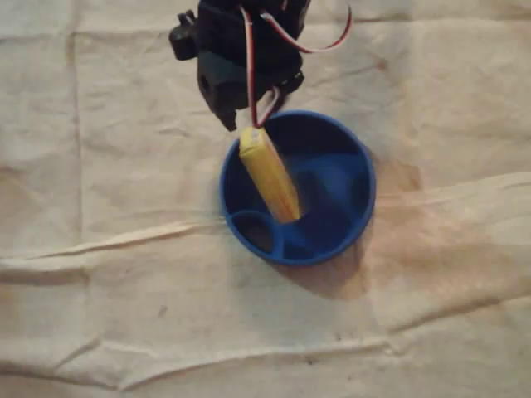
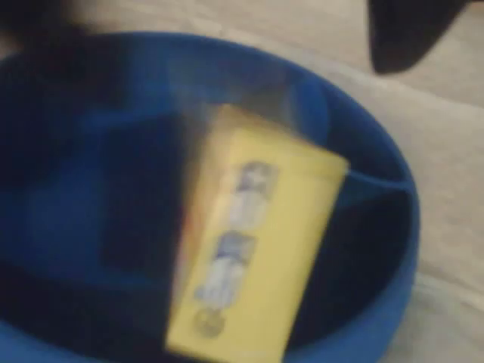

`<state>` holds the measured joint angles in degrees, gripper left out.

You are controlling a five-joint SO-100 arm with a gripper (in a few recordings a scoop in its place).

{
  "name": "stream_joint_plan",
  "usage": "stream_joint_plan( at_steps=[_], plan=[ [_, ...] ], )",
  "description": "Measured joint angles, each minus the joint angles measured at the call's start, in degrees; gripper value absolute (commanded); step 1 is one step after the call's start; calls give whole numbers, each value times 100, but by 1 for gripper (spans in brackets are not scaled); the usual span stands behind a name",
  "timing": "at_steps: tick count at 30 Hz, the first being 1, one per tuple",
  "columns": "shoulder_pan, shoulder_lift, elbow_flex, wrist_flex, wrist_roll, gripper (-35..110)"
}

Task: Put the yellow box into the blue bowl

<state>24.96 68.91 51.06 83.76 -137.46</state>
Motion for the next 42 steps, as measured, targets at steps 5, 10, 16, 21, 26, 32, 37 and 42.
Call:
stream_joint_plan(
  at_steps=[5, 10, 16, 21, 26, 32, 37, 42],
  plan=[
    [9, 0, 0, 0, 0, 27],
    [105, 0, 0, 0, 0, 4],
    [105, 105, 0, 343, 281, 2],
    [97, 694, 0, 1028, 1160, -1],
    [26, 1406, 18, 1608, 2232, 0],
    [-712, 2417, 686, 1617, 4096, 0],
    [-1397, 3384, 1169, 1617, 5511, 0],
    [-2206, 4201, 1415, 1626, 6548, 0]
  ],
)
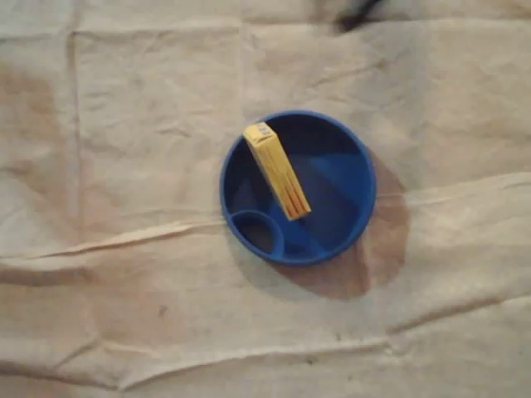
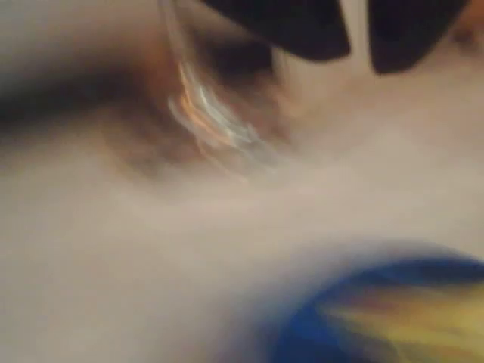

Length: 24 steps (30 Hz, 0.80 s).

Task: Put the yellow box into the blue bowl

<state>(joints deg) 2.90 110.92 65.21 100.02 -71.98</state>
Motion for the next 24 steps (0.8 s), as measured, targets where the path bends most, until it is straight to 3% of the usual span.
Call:
stream_joint_plan(
  at_steps=[5, 13, 24],
  plan=[
    [-914, 1441, 422, 0, 1907, 0],
    [-1055, 3630, 1521, 0, 4403, 0],
    [-1107, 6469, 2900, 62, 6012, 0]
  ],
)
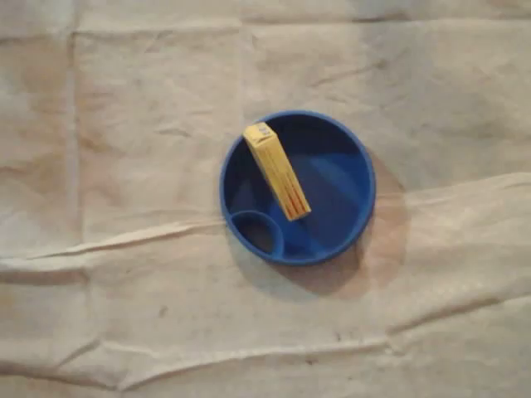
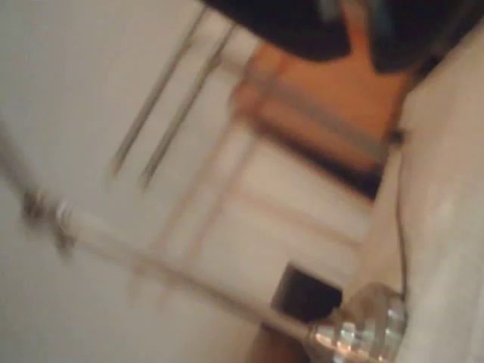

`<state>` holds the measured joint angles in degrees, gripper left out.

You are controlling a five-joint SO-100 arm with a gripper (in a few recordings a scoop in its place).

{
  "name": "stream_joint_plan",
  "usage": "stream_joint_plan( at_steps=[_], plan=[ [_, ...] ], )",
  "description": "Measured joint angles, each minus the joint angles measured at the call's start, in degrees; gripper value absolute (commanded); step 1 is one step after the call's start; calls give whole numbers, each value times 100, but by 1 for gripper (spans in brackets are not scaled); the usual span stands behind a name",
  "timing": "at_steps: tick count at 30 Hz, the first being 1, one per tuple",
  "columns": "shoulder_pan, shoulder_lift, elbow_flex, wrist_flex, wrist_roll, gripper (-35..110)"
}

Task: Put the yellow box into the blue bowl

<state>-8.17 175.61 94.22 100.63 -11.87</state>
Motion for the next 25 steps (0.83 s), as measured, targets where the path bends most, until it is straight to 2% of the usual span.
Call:
stream_joint_plan(
  at_steps=[6, 25],
  plan=[
    [-18, 1239, 984, 0, 79, 0],
    [-35, 1336, 1485, 0, 79, 0]
  ],
)
